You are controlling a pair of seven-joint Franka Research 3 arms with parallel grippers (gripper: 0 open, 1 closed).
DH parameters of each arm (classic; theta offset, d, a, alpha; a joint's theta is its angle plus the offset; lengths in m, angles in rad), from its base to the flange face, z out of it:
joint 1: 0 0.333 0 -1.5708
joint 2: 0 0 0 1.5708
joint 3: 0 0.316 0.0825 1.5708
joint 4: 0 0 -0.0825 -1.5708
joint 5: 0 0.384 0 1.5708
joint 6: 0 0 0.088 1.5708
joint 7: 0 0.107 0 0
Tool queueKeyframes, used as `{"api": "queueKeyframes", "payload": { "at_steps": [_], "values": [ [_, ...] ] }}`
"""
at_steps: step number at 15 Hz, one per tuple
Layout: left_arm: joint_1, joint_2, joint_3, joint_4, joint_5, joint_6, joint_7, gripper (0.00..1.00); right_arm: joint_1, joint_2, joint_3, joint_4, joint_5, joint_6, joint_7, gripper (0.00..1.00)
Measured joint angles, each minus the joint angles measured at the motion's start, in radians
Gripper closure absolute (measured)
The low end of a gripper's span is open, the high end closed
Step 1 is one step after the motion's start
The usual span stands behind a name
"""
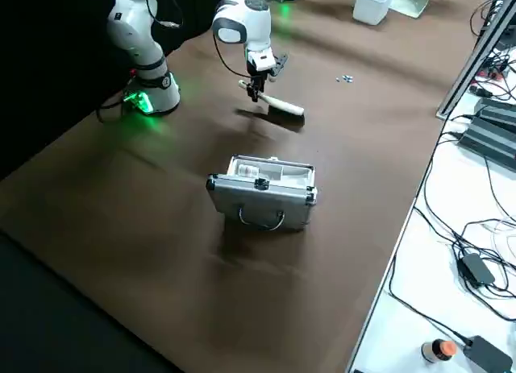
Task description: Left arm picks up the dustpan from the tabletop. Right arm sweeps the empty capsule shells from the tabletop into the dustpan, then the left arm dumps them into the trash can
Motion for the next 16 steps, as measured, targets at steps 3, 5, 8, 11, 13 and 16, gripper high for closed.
{"api": "queueKeyframes", "payload": {
  "at_steps": [3, 5, 8, 11, 13, 16],
  "values": [
    [0.000, 0.008, 0.005, 0.000, 0.002, 0.003, 0.000, 0.00, 0.000, 0.000, -0.001, 0.000, 0.000, -0.014, 0.004, 0.42],
    [0.002, 0.017, 0.008, 0.000, 0.024, 0.010, 0.000, 0.00, 0.000, -0.001, -0.001, 0.001, 0.000, -0.027, 0.005, 0.42],
    [0.011, 0.034, 0.010, 0.000, 0.039, 0.025, 0.000, 0.00, 0.000, -0.010, -0.001, 0.003, 0.000, -0.049, 0.009, 0.42],
    [0.016, 0.054, 0.012, -0.002, 0.063, 0.049, 0.000, 0.00, 0.000, -0.020, -0.001, 0.004, 0.000, -0.056, 0.017, 0.44],
    [0.016, 0.066, 0.012, -0.002, 0.067, 0.057, 0.000, 0.00, 0.000, -0.024, -0.002, 0.005, 0.000, -0.056, 0.023, 0.45],
    [0.017, 0.075, 0.013, -0.007, 0.077, 0.058, 0.000, 0.00, 0.000, -0.026, -0.002, 0.005, 0.000, -0.056, 0.024, 0.50]
  ]
}}
